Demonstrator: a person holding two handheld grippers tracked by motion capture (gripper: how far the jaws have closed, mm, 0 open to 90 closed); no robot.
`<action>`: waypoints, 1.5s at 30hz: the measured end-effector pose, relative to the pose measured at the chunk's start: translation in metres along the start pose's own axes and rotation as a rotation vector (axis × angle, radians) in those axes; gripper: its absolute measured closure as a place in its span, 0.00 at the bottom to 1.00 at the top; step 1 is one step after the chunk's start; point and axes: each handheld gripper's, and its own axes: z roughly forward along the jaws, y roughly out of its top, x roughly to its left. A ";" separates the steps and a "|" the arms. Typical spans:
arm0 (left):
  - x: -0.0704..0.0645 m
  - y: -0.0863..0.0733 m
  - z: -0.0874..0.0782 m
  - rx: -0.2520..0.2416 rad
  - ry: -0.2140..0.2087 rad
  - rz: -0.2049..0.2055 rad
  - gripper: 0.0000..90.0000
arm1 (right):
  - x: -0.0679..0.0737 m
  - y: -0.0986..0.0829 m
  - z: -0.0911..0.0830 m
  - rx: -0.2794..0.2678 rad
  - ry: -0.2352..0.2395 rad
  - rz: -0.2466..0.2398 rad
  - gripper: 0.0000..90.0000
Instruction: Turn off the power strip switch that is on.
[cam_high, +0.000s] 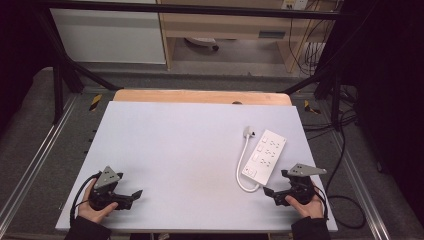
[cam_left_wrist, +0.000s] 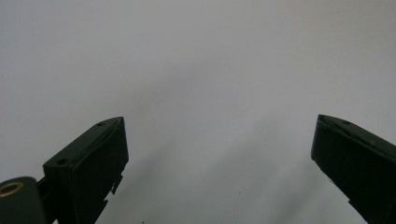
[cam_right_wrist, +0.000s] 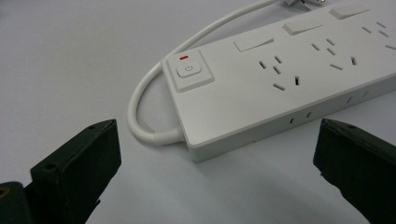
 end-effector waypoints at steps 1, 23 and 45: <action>0.000 0.000 0.000 -0.001 0.000 -0.002 0.04 | 0.000 0.001 0.000 0.003 -0.003 0.000 0.01; 0.000 0.000 0.000 -0.001 0.004 -0.003 0.04 | 0.002 0.010 -0.001 -0.003 -0.022 -0.017 0.01; 0.000 0.001 -0.001 -0.004 0.014 -0.002 0.04 | 0.009 0.030 0.005 -0.012 -0.047 -0.038 0.11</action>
